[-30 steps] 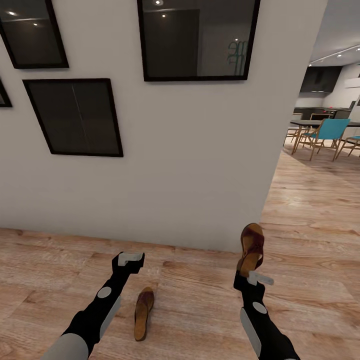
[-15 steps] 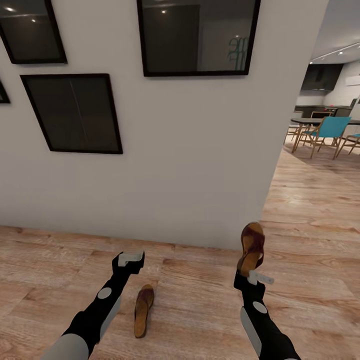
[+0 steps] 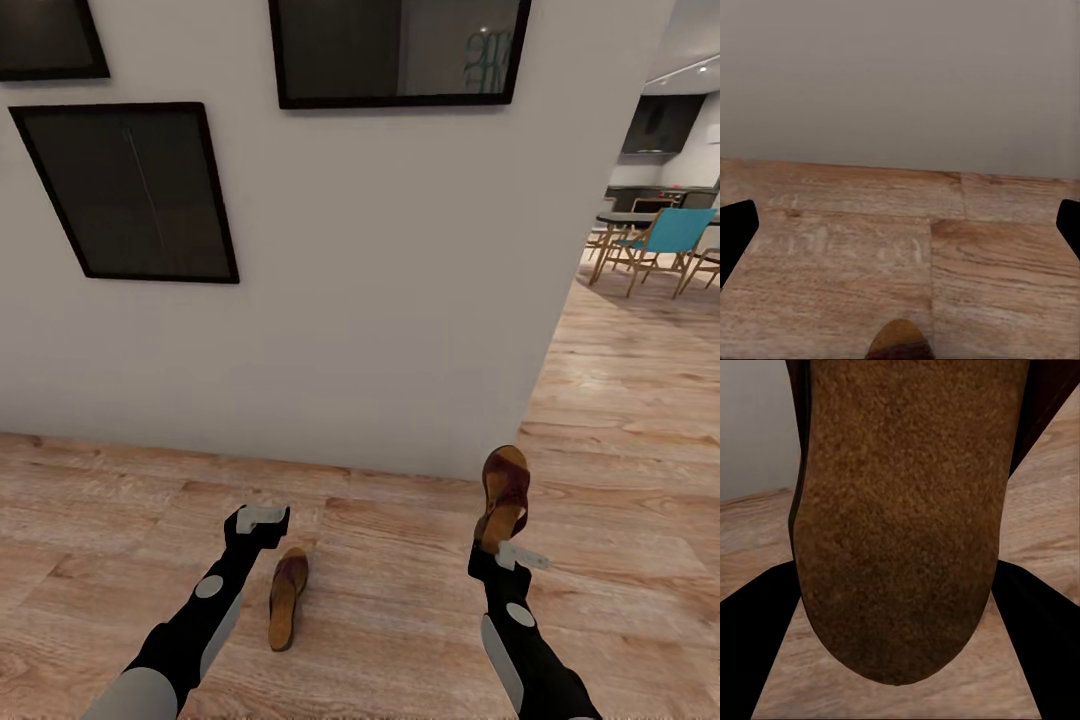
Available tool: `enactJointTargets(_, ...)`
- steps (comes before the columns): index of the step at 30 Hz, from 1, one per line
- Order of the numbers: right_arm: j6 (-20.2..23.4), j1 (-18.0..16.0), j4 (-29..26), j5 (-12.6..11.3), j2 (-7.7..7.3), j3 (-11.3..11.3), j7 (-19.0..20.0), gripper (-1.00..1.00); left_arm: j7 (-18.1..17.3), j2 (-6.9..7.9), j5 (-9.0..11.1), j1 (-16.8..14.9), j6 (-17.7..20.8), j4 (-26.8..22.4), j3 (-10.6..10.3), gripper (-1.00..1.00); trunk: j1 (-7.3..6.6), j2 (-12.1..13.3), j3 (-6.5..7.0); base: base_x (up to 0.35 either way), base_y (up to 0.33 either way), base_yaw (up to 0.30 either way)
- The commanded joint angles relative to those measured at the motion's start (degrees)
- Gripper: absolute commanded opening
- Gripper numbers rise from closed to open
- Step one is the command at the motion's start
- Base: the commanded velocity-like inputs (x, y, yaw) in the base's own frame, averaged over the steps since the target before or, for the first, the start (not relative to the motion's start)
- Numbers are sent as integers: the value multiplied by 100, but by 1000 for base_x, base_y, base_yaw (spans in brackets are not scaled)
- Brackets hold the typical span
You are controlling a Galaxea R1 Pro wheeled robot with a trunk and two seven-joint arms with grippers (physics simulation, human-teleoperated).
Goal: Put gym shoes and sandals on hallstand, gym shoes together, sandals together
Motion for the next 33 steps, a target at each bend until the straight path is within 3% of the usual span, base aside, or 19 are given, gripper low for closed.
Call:
enactJointTargets(1,51,-3,1,-53,1,-5,6,-100,-9,2,35,-3,-18,4,-9,100,1,-4,-37,0,0,0)
enactJointTargets(10,242,-3,1,-51,-8,-5,6,-100,-11,-17,40,-3,-207,4,-10,100,24,-16,-321,0,0,0)
enactJointTargets(19,253,-3,-99,-52,-9,-5,6,-100,-11,-71,44,-3,-960,45,-15,100,47,-28,-605,0,0,0)
enactJointTargets(25,256,-3,-121,-53,-9,-5,6,-100,-11,-64,34,0,-1927,665,-15,100,63,-36,-795,0,0,0)
enactJointTargets(33,256,-3,-122,-53,-9,-5,6,-100,-11,-52,29,5,-2062,790,-19,100,83,-47,-1047,0,0,0)
